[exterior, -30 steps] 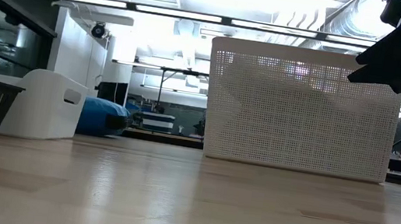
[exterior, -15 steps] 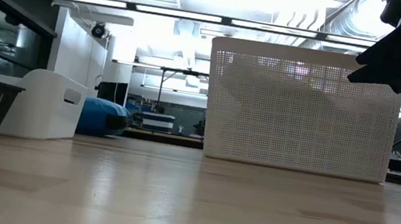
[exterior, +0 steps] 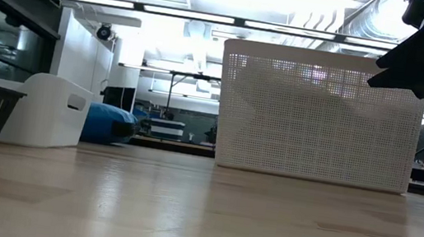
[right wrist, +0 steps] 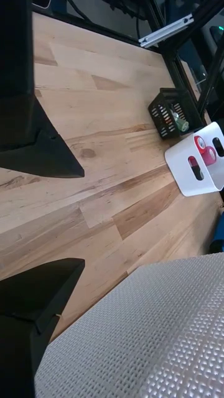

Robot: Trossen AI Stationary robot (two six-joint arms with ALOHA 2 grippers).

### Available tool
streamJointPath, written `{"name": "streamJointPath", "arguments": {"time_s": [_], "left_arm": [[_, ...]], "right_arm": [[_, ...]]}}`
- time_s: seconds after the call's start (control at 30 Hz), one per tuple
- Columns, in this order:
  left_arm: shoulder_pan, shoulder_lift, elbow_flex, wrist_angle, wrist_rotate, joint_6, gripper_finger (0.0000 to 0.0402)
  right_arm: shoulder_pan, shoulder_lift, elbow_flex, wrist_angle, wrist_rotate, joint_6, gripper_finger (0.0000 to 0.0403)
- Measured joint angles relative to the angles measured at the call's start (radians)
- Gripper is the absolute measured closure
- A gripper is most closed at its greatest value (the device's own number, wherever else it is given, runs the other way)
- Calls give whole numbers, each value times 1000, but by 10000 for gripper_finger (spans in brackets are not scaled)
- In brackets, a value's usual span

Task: Pick & place medical supplies in basket/bin
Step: Return to Home Position

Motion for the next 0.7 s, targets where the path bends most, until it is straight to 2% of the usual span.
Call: {"name": "streamJointPath", "arguments": {"time_s": [0.5,0.7], "left_arm": [[0,0,-16,-50,1,-43,201],[0,0,-17,-143,3,-70,201]], "right_arm": [[0,0,0,0,0,0,192],[0,0,0,0,0,0,192]]}}
